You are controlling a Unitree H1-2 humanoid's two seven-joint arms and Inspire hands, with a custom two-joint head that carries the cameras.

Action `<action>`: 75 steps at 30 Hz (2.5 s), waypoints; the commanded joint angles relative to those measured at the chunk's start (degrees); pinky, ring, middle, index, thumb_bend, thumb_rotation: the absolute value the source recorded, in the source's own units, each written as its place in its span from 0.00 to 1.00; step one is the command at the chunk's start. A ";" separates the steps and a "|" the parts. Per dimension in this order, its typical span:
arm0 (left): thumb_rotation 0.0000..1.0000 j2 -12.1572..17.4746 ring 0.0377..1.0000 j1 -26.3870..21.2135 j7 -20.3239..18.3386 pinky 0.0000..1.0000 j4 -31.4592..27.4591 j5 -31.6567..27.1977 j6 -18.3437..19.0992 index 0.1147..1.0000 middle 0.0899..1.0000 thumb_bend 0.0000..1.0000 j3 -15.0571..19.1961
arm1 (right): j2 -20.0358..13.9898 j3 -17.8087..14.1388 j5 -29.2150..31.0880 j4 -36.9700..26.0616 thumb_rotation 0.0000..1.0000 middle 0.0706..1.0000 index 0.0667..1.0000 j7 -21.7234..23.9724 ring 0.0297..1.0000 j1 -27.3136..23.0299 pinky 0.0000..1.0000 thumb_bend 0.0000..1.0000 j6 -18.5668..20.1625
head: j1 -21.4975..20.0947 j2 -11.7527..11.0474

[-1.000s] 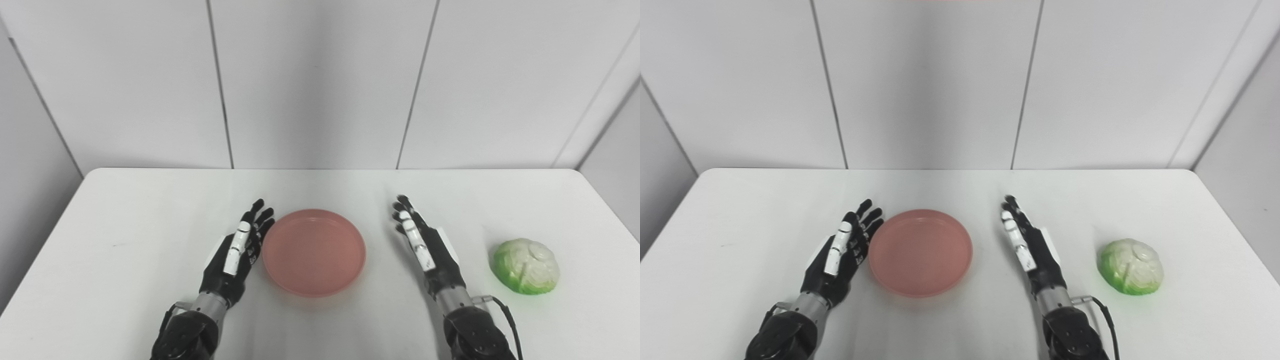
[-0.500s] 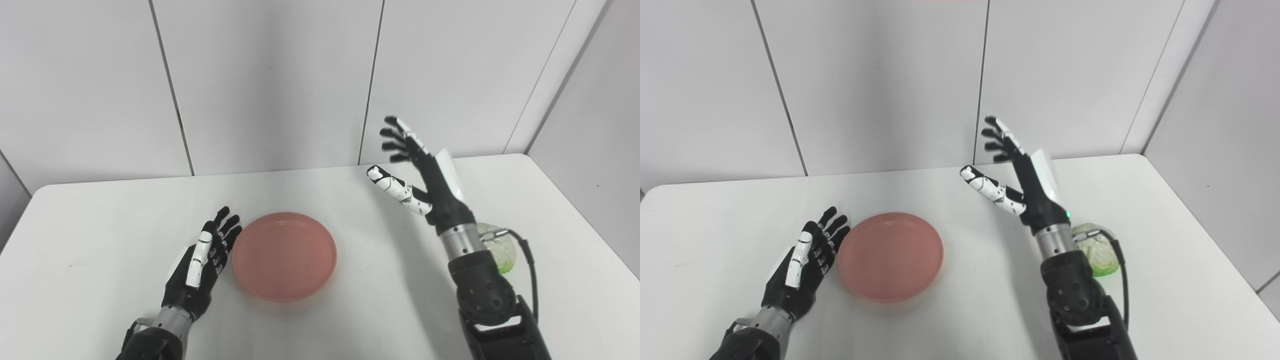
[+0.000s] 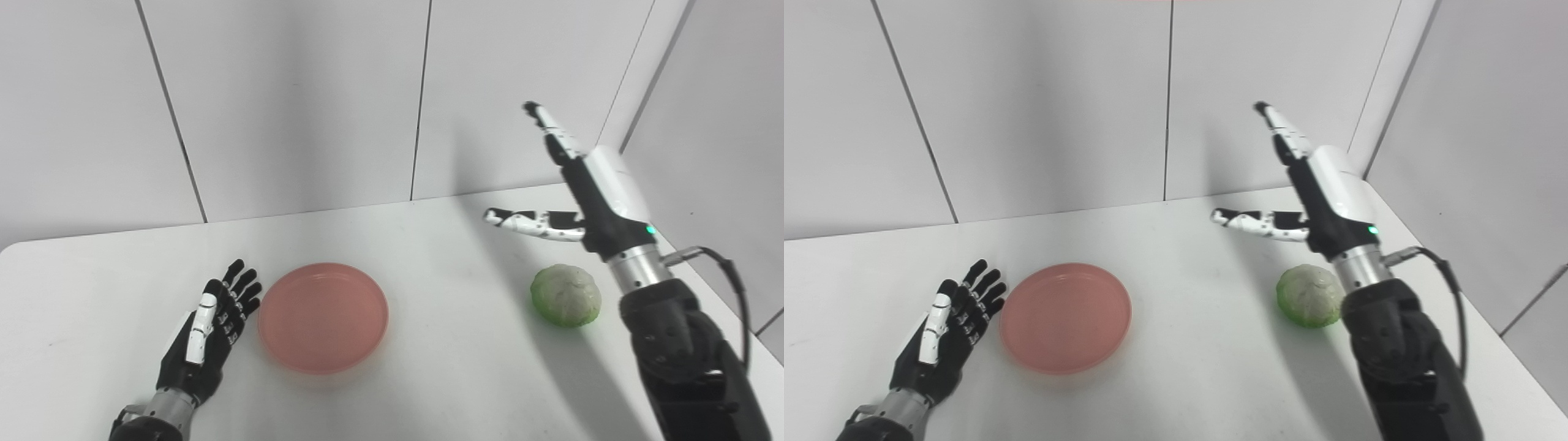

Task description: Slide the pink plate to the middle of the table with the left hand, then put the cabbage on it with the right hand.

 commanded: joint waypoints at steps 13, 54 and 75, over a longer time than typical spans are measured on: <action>0.99 2.62 0.97 1.53 -2.89 0.99 6.44 -1.89 -0.19 0.96 0.97 0.69 1.76 | -10.51 -7.20 4.83 0.13 0.50 1.00 1.00 8.19 0.93 9.46 0.80 1.00 7.80 | -2.50 -0.17; 0.98 4.13 0.96 2.07 -3.33 0.98 5.62 -2.70 1.00 0.95 0.96 0.64 1.85 | -9.63 3.82 6.98 14.00 0.50 1.00 1.00 7.54 0.97 4.92 0.88 1.00 7.66 | -3.99 2.21; 0.98 4.35 0.96 2.39 -3.69 0.99 4.96 -2.44 0.96 0.96 0.96 0.65 1.38 | -10.05 6.49 6.41 17.61 0.50 0.98 1.00 7.55 0.95 3.12 0.86 1.00 8.42 | -3.73 2.95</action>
